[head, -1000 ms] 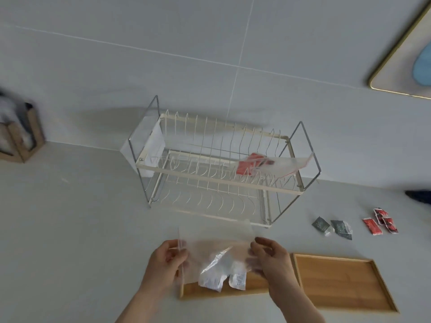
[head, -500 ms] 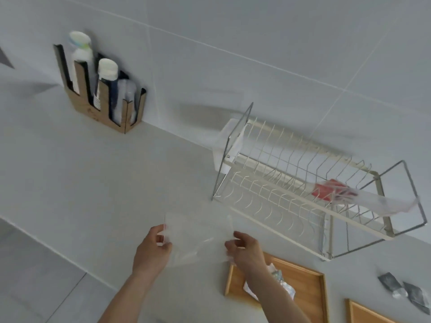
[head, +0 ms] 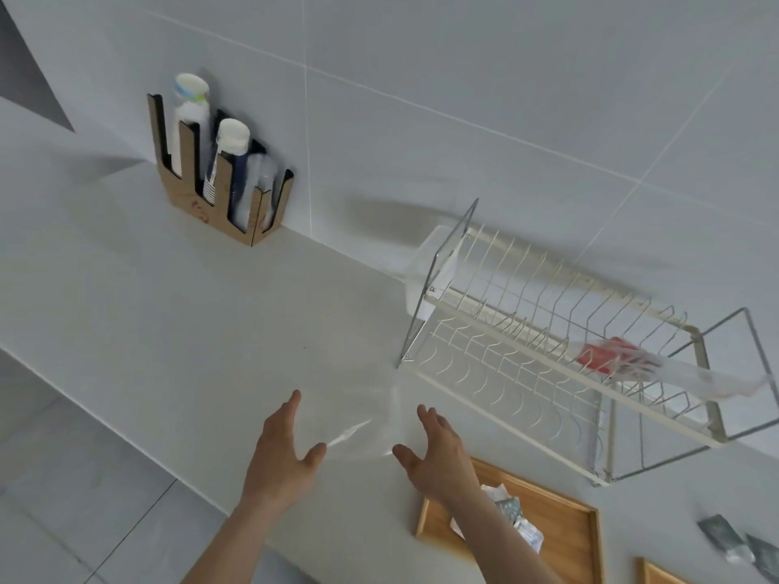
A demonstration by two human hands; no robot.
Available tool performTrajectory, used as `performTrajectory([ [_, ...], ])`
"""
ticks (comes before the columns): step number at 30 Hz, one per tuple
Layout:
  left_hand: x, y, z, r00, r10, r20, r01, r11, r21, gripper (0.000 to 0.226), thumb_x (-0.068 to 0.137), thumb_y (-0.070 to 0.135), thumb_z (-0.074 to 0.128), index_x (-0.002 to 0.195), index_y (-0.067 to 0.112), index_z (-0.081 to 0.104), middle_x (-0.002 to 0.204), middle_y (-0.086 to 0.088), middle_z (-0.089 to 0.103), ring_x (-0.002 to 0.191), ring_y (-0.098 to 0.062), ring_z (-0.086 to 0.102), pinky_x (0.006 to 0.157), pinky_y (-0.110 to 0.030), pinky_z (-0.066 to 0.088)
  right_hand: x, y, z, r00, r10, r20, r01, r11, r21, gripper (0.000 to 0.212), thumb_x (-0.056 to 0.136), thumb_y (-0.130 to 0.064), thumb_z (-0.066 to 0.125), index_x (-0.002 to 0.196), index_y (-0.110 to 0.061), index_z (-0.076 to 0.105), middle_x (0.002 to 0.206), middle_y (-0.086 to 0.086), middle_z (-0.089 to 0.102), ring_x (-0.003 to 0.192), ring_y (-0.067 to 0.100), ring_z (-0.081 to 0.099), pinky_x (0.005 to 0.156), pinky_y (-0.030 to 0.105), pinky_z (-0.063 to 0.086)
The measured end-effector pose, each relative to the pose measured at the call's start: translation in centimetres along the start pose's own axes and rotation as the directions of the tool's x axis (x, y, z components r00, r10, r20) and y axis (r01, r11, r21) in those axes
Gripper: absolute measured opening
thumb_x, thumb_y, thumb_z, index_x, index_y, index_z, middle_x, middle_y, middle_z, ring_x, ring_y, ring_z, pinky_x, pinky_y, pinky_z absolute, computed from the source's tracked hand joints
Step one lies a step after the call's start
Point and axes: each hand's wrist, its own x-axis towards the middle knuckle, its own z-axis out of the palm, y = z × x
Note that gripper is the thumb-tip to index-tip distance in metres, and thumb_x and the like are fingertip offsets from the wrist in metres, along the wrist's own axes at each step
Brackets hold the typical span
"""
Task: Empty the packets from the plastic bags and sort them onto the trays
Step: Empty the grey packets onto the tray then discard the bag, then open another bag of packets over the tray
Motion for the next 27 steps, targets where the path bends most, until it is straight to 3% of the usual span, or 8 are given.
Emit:
performTrajectory([
  [5,0.3,3.5,1.1,0.985,0.173,-0.010,-0.169,0.974,0.154,0.077,0.090,0.035,0.065,0.155,0.029,0.025,0.155,0.000,0.038,0.140,-0.022,0.040,0.112,-0.040,0.039,-1.8,1.9,-2.7,0.991,-0.035,-0.130,0.025,0.997,-0.075,0.071,0.098,-0.042,0.057,0.159,-0.027,0.023,0.170,0.000,0.019,0.153,0.024,0.026,0.121,0.040,0.031],
  [8,0.4,7.3,2.1,0.937,0.350,-0.013,-0.341,0.920,0.193,0.061,0.091,0.035,0.063,0.147,0.029,0.040,0.146,0.007,0.048,0.133,-0.018,0.046,0.108,-0.037,0.042,-3.1,3.5,-5.3,0.969,-0.032,-0.244,0.015,0.997,-0.073,0.062,0.098,-0.041,0.058,0.154,-0.029,0.036,0.166,-0.003,0.030,0.149,0.022,0.035,0.117,0.037,0.035],
  [10,0.2,10.2,3.0,0.873,0.487,0.021,-0.483,0.857,0.181,0.045,0.092,0.036,0.061,0.136,0.033,0.051,0.136,0.016,0.054,0.128,-0.011,0.052,0.103,-0.033,0.046,-4.2,4.6,-7.6,0.941,-0.002,-0.337,-0.009,1.000,-0.029,0.051,0.096,-0.041,0.061,0.144,-0.031,0.051,0.153,-0.007,0.049,0.137,0.019,0.051,0.110,0.035,0.044],
  [14,-0.9,17.0,5.1,0.683,0.721,0.115,-0.731,0.672,0.123,0.027,0.094,0.040,0.059,0.120,0.042,0.059,0.118,0.029,0.061,0.113,0.006,0.057,0.097,-0.020,0.048,-6.8,7.1,-12.3,0.840,0.108,-0.531,-0.044,0.990,0.131,0.022,0.089,-0.040,0.070,0.109,-0.031,0.073,0.103,-0.017,0.077,0.094,0.002,0.072,0.081,0.027,0.059],
  [17,-2.1,22.2,6.7,0.569,0.815,0.113,-0.822,0.567,0.050,0.019,0.093,0.039,0.061,0.112,0.040,0.064,0.108,0.028,0.065,0.103,0.007,0.061,0.090,-0.020,0.052,-9.1,8.3,-15.7,0.738,0.181,-0.650,-0.071,0.979,0.192,0.007,0.086,-0.038,0.075,0.086,-0.031,0.075,0.076,-0.020,0.076,0.068,-0.004,0.069,0.064,0.019,0.056],
  [22,-3.5,29.5,9.6,0.413,0.904,0.110,-0.910,0.413,0.025,0.024,0.090,0.046,0.063,0.113,0.038,0.062,0.110,0.025,0.064,0.104,0.003,0.059,0.091,-0.022,0.051,-11.4,9.8,-20.1,0.591,0.302,-0.748,-0.082,0.945,0.317,0.013,0.082,-0.034,0.078,0.075,-0.027,0.069,0.068,-0.013,0.072,0.064,0.003,0.068,0.059,0.028,0.053],
  [24,-4.1,31.8,10.8,0.367,0.921,0.133,-0.930,0.367,0.026,0.033,0.087,0.048,0.067,0.117,0.039,0.060,0.113,0.024,0.063,0.103,0.003,0.057,0.091,-0.020,0.048,-11.5,10.3,-21.4,0.574,0.399,-0.715,-0.026,0.882,0.471,0.007,0.086,-0.024,0.074,0.082,-0.023,0.069,0.074,-0.007,0.074,0.066,0.011,0.072,0.064,0.036,0.058],
  [27,-4.6,34.2,12.5,0.336,0.920,0.203,-0.942,0.332,0.051,0.041,0.082,0.052,0.071,0.119,0.041,0.057,0.115,0.025,0.061,0.104,0.001,0.057,0.093,-0.022,0.049,-11.5,10.0,-23.1,0.655,0.560,-0.508,0.113,0.592,0.798,0.008,0.098,-0.017,0.062,0.098,-0.013,0.068,0.091,0.009,0.077,0.075,0.027,0.077,0.071,0.045,0.065],
])
